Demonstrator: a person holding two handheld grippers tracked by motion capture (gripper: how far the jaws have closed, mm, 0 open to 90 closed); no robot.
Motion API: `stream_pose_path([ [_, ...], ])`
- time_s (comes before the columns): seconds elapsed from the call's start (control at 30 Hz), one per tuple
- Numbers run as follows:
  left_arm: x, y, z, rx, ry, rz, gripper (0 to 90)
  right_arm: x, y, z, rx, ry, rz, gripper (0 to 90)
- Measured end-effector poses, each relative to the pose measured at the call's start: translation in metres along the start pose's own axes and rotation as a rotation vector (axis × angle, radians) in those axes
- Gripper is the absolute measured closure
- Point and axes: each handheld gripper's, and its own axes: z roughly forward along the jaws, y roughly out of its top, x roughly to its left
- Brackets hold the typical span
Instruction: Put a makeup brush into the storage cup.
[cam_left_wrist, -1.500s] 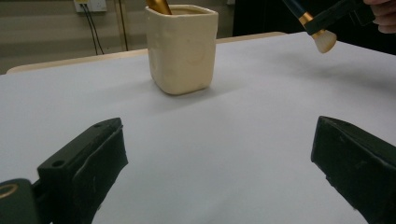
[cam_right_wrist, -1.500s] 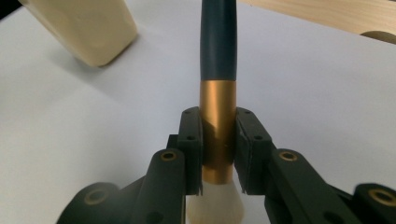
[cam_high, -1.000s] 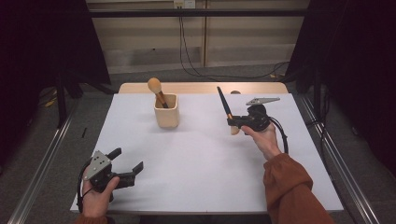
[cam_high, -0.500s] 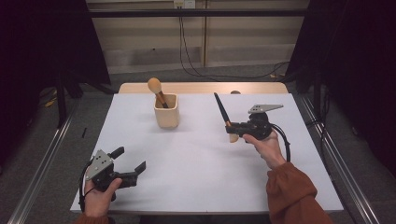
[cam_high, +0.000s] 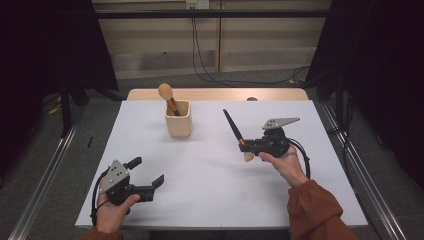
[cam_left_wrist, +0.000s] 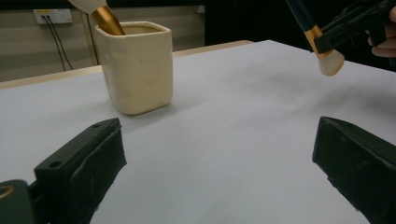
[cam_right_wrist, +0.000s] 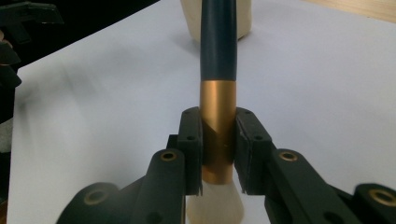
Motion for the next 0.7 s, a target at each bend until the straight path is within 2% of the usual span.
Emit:
stream_pose_path([
  [0.37, -0.01, 0.005, 0.011, 0.008, -0.057, 0.011, 2.2, 0.013, 0.002, 0.004, 0.042, 0.045, -0.042, 74.6],
  [0.7, -0.018, 0.014, 0.02, 0.023, -0.107, 0.045, 2.2, 0.025, 0.004, 0.004, 0.089, 0.079, -0.085, 74.7],
])
